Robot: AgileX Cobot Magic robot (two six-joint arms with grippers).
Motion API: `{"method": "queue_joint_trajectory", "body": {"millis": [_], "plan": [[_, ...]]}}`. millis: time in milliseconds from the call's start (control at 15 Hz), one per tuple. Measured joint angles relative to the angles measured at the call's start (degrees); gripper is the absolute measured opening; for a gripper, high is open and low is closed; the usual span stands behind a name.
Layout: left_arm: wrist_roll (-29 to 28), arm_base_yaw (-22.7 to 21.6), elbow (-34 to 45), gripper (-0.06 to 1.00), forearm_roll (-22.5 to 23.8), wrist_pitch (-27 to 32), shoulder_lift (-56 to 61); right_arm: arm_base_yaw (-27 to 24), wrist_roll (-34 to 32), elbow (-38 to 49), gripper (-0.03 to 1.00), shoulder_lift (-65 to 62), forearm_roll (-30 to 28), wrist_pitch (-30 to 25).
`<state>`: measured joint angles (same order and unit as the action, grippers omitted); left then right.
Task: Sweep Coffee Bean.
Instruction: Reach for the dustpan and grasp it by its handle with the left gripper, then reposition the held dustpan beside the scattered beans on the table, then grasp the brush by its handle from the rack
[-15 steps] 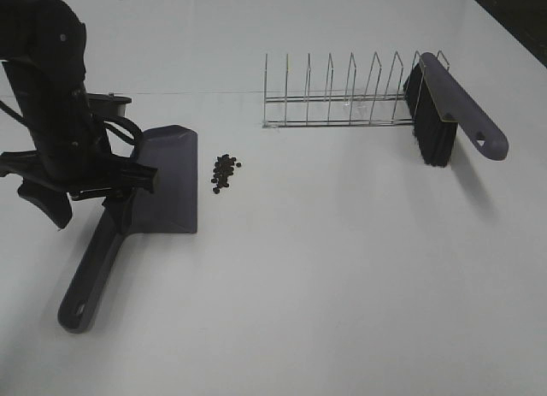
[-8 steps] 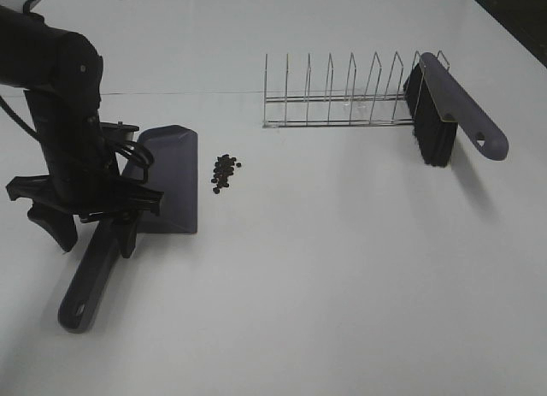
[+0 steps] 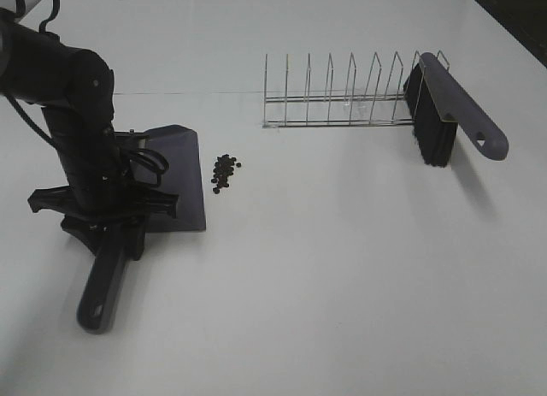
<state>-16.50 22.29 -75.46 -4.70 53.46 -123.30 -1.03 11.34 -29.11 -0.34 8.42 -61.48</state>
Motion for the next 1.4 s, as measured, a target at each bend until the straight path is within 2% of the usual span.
{"method": "queue_joint_trajectory", "body": {"millis": [67,133,467,733,867,1067,1200,1400], "plan": [[-0.17,-0.06,-0.06,0.31,-0.11,0.29,0.00,0.00,0.00,0.00,0.71,0.00,0.00,0.00],[-0.74,-0.06,-0.11,0.27,0.52,2.18,-0.06,0.00,0.00,0.00,0.71,0.00,0.00,0.00],[-2.52,0.00,-0.11,0.27,4.70,6.53,0.80,0.00,0.00,0.00,0.71,0.00,0.00,0.00],[-3.09,0.00,0.00,0.27,7.28,7.45,7.51,0.00,-0.06,-0.46,0.71,1.95,-0.06,1.55],[-3.21,0.00,0.00,0.27,7.51,7.45,7.85,0.00,-0.06,-0.74,0.71,7.68,-0.11,8.37],[-3.21,0.00,0.00,0.27,7.62,7.28,7.85,0.00,-0.06,-0.74,0.71,20.86,0.52,22.40],[-3.04,0.00,0.00,0.27,7.62,6.82,7.85,0.00,0.29,-3.32,0.71,34.95,3.27,29.79],[-2.81,0.00,0.00,0.27,7.62,6.25,7.85,0.00,1.89,-13.01,0.71,53.06,4.24,31.28]]}}
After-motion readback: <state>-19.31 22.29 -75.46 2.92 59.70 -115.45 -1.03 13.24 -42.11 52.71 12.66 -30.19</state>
